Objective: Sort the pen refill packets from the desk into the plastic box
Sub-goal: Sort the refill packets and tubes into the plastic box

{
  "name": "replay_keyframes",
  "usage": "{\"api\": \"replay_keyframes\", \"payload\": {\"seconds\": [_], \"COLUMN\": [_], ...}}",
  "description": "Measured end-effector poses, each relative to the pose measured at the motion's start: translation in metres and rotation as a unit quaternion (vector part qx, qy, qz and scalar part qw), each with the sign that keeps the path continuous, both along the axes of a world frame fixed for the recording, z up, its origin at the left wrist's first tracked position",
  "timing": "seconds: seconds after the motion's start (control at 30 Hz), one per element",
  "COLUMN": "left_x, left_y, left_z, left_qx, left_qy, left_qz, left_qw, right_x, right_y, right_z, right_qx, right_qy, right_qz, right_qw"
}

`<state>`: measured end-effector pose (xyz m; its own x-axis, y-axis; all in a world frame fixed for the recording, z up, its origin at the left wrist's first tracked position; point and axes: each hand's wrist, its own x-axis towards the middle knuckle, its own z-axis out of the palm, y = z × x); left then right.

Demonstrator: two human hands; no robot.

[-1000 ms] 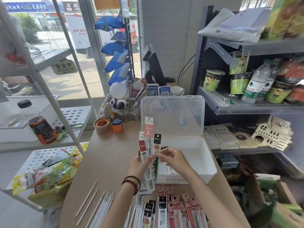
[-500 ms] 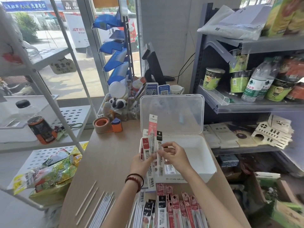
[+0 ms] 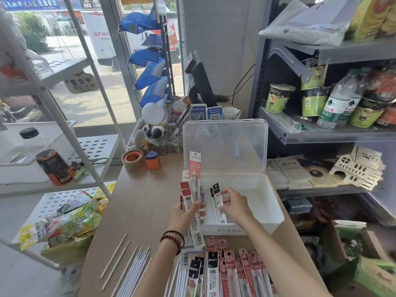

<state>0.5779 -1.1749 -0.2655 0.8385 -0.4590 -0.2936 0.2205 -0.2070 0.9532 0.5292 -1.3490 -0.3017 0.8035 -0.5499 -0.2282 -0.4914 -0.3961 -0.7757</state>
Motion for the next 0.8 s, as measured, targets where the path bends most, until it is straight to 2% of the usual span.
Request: {"api": "replay_keyframes", "payload": {"seconds": [0.13,0.23,0.3,0.43,0.57,0.8], "left_x": [0.003,0.001,-0.001,0.0,0.004,0.003], "left_y": [0.003,0.002,0.002,0.003,0.004,0.015], "left_z": [-0.004,-0.002,-0.001,0.003,0.004,0.011], "left_qx": [0.037,0.026,0.01,-0.002,0.02,0.009], "left_qy": [-0.01,0.0,0.012,0.013,0.005,0.009], "left_qz": [-0.008,-0.006,0.007,0.019,-0.008,-0.025], "left_qw": [0.999,1.0,1.0,1.0,1.0,1.0], "right_x": [0.002,0.002,0.001,-0.004,-0.006,0.004], "right_y": [-0.003,-0.005,-0.004,0.006,0.024,0.044], "right_z": [-0.012,-0.016,-0.014,0.013,0.044,0.052], "right_qx": [-0.066,-0.077,-0.076,0.021,0.157,0.146], "right_qy": [0.026,0.048,0.03,-0.104,-0.158,-0.168], "right_qz": [0.003,0.002,-0.002,-0.015,0.022,0.048], "right_qw": [0.997,0.996,0.997,0.994,0.975,0.974]}}
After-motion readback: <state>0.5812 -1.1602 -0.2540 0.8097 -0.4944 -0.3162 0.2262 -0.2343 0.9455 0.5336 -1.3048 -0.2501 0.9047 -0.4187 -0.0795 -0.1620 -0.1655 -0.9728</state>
